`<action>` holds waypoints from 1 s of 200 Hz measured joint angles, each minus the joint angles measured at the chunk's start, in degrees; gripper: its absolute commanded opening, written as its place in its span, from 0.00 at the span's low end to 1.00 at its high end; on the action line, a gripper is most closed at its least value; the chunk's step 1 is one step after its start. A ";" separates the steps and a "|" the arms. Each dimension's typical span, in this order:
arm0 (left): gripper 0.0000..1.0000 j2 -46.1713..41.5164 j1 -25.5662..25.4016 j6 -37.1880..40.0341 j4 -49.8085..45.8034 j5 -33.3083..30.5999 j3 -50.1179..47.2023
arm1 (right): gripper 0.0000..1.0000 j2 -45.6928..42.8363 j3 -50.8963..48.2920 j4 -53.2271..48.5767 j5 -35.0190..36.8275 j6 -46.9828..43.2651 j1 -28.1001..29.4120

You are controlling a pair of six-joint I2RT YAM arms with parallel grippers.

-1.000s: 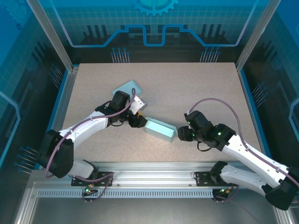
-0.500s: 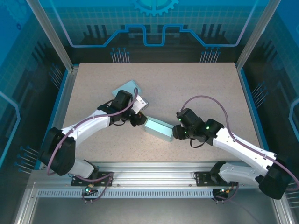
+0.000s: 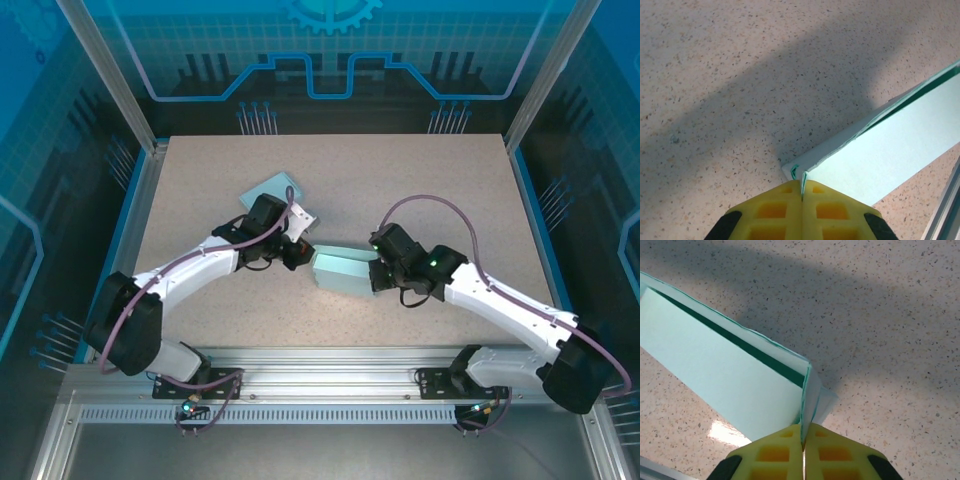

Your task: Fold the paper box

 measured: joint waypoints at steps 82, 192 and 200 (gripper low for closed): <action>0.00 -3.89 -4.04 -7.50 -9.68 -8.52 1.62 | 0.10 5.07 2.19 0.59 -0.26 -1.90 0.00; 0.01 -9.38 -7.13 -9.97 -12.28 -18.53 -1.25 | 0.47 9.84 8.24 1.57 -1.05 -6.05 0.00; 0.01 -9.38 -7.13 -9.64 -12.11 -18.75 -1.25 | 0.49 9.84 8.81 1.36 -0.68 -6.62 -0.11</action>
